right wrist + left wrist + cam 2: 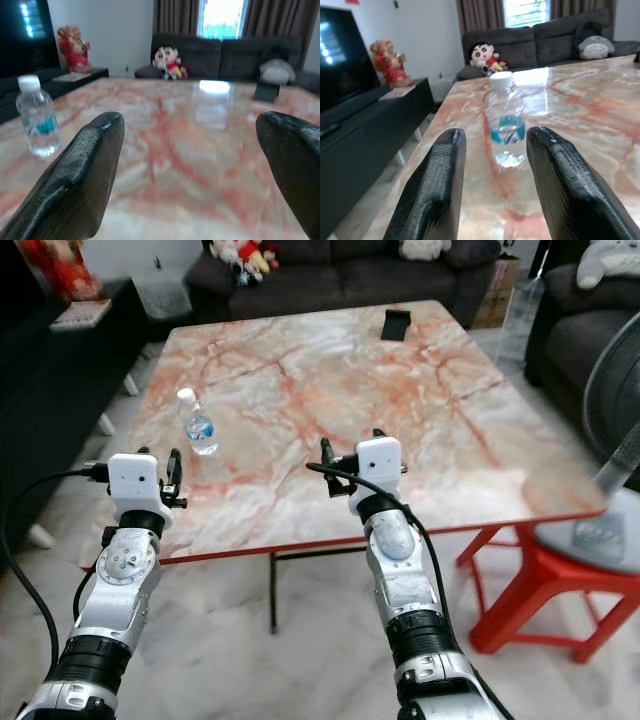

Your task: Picking trash to rubbish bin

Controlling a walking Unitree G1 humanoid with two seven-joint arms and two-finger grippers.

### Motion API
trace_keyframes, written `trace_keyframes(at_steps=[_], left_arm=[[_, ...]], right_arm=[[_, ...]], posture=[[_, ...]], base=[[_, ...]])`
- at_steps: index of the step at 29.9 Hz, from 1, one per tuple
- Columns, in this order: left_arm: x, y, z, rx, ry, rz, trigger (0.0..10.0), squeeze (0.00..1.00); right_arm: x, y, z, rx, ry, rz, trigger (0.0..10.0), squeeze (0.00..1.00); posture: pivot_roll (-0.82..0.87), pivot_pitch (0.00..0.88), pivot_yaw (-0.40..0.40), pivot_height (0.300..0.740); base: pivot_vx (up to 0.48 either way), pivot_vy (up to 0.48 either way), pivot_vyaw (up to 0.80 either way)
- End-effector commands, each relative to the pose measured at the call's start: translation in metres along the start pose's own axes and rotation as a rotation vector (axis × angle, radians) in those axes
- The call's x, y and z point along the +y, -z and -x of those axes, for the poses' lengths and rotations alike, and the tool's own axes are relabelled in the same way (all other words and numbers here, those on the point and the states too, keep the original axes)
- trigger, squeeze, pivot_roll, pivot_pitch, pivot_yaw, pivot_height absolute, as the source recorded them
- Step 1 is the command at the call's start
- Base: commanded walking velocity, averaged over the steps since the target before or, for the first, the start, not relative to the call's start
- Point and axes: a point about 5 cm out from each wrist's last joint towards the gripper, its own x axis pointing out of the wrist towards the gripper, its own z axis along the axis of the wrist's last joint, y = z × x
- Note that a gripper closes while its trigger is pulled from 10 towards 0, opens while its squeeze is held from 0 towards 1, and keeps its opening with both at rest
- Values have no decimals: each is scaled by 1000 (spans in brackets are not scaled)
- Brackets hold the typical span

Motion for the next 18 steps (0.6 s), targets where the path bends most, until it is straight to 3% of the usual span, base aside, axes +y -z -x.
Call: trace_keyframes(at_steps=[1,5,7,10,18], left_arm=[[4,-4,-4,-20,-34,10,10000,0],[5,-4,-2,-30,-26,-10,10000,0],[7,-4,-1,-36,-25,-19,10000,0],[11,-2,-1,-30,-20,-29,10000,0],[6,3,2,-10,-10,-26,10000,0]], right_arm=[[4,-2,-5,-2,-28,1,10000,0],[7,1,-6,-3,-40,15,10000,0],[10,3,-6,-2,-41,0,10000,0],[17,4,-5,1,-29,-54,10000,0],[14,11,1,11,-34,-39,10000,0]], posture=[[40,0,-42,740],[73,0,-38,740],[76,0,-31,740],[57,0,-1,740],[55,0,-2,740]], base=[[0,0,0],[0,0,241],[431,0,725],[430,0,0],[430,0,0]])
